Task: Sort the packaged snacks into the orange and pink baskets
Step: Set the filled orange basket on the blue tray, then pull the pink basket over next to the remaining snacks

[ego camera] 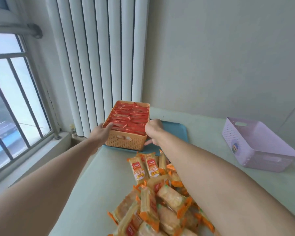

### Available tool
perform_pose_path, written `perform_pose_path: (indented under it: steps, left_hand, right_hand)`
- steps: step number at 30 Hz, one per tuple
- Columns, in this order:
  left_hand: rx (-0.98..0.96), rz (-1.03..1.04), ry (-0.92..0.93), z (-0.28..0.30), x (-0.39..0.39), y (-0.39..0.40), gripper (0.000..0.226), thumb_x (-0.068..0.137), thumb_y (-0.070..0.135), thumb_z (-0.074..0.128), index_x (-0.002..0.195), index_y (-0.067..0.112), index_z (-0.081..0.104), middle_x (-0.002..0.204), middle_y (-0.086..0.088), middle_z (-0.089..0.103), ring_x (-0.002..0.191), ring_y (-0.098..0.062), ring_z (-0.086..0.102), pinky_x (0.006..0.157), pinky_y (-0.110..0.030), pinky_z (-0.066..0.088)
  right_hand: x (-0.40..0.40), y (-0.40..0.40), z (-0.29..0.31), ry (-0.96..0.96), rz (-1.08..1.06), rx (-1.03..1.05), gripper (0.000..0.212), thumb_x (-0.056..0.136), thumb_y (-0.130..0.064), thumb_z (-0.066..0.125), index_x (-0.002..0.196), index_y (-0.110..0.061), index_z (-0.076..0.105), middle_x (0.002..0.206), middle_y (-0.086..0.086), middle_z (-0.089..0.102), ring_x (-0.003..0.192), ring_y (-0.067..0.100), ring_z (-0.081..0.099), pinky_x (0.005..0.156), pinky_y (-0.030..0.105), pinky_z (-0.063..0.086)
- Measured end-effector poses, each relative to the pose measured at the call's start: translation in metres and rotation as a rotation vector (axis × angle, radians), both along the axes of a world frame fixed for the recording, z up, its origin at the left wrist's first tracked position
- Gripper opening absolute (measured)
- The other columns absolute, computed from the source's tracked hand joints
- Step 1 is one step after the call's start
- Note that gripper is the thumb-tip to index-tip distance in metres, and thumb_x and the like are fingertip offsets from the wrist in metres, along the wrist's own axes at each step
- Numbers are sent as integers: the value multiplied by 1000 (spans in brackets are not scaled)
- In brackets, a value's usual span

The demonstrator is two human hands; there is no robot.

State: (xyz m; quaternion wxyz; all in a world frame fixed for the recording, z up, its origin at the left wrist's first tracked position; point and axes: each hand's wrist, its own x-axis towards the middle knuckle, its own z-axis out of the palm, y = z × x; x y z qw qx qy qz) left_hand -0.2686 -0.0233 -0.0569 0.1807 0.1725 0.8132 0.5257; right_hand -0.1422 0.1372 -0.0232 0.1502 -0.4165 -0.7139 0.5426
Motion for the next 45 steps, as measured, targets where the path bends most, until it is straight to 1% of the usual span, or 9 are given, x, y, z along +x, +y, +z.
perform_pose_path:
  steps: [10,13,16,22,27,32,36,42,45]
  left_hand:
    - [-34,132,19,-11,7,14,57,104,54,33,132,7,50,96,-9,62,81,-23,57,63,-34,42]
    - [-33,240,142,-3,17,14,68,102,54,38,154,11,27,148,-14,48,130,-35,51,99,-48,46]
    - [22,277,410,11,38,23,67,103,49,42,157,15,23,161,-8,32,149,-28,28,120,-50,27]
    - [131,19,512,40,110,73,56,99,44,54,149,24,39,147,-3,51,136,-22,47,111,-46,41]
    - [54,-262,524,54,187,110,49,95,27,62,142,22,50,141,2,58,126,-21,55,96,-31,46]
    - [-73,-514,586,62,259,138,55,92,25,65,144,19,48,147,1,53,135,-21,48,109,-32,38]
    - [-129,-705,597,64,304,150,41,93,25,66,134,23,59,140,6,59,127,-18,55,103,-27,41]
    - [-214,-858,792,60,357,153,52,89,23,69,139,26,56,143,0,56,133,-24,49,109,-31,40]
    - [-388,-1012,802,54,376,153,34,89,24,69,122,30,68,115,6,69,112,-19,62,95,-30,50]
  right_hand:
    - [9,15,-6,-17,211,-100,37,109,-30,41,138,-13,55,128,1,61,107,29,63,74,41,62]
    - [33,44,1,-91,187,334,30,105,-35,47,119,-17,66,114,2,65,116,31,59,94,41,52]
    - [90,96,6,-440,-7,890,40,96,-23,54,136,-20,57,139,5,58,132,29,48,105,38,42]
    - [243,173,-4,-846,-285,825,41,101,-20,47,142,-17,42,143,12,50,130,34,50,101,42,41]
    - [315,168,0,-891,-135,833,31,100,-33,48,128,-20,50,128,13,64,117,36,60,91,38,41]
    - [362,161,9,-859,7,731,7,92,-24,55,98,-27,56,120,6,64,112,31,60,80,33,44]
    - [413,159,14,-752,184,715,36,92,-13,61,70,-31,39,79,-11,47,85,22,47,56,24,31]
    - [473,150,29,-836,391,752,39,78,4,63,61,-25,44,63,-9,42,63,15,39,50,19,28]
    - [480,144,33,-941,480,795,37,73,8,53,60,-27,49,62,-7,48,66,17,44,55,26,34]
